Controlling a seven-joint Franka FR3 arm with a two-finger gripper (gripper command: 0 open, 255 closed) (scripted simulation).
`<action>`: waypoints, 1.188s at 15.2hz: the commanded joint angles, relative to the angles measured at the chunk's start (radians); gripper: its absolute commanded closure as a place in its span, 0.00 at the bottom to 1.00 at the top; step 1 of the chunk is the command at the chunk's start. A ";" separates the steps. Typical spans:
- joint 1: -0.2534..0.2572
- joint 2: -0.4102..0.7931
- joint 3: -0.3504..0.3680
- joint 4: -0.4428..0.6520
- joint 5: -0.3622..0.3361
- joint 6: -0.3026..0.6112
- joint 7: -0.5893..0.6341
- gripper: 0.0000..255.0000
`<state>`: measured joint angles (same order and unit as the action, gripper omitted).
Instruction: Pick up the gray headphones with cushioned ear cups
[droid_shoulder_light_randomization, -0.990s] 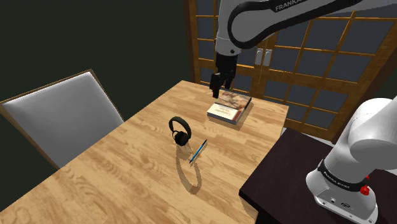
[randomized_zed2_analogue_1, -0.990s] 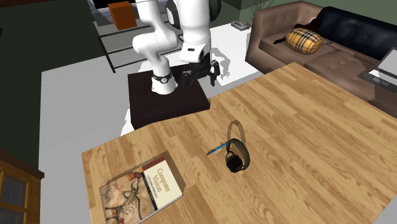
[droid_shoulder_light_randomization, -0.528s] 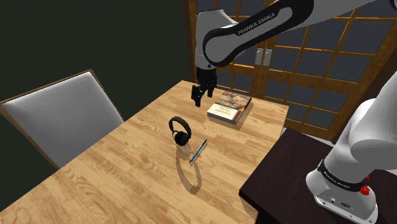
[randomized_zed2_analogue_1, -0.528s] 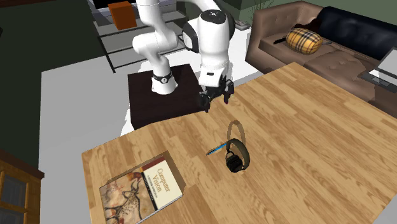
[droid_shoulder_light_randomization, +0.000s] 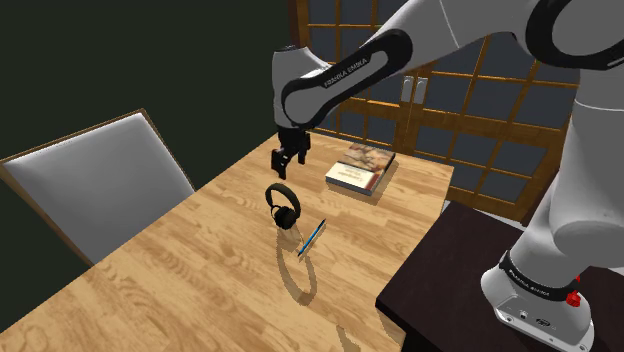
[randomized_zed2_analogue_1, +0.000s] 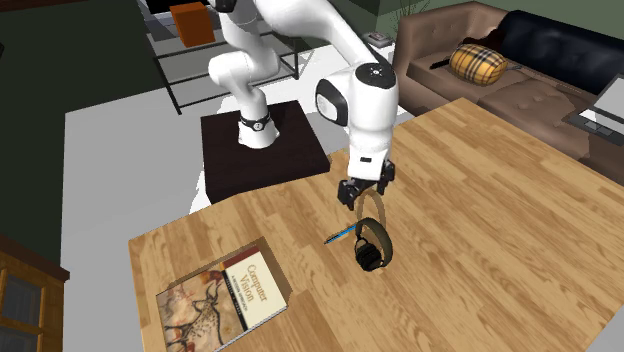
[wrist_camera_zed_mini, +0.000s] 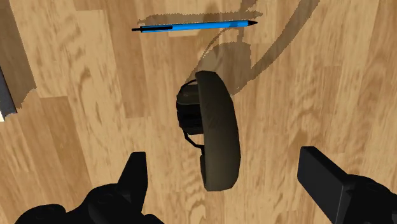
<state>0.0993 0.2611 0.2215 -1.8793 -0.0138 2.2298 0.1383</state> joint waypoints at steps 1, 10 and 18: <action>0.013 0.078 -0.002 0.071 -0.023 0.007 0.013 0.00; 0.045 0.242 -0.015 0.189 -0.064 0.051 0.034 0.00; 0.048 0.261 -0.018 0.180 -0.068 0.079 0.037 1.00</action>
<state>0.1470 0.5213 0.2039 -1.6991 -0.0822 2.3083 0.1751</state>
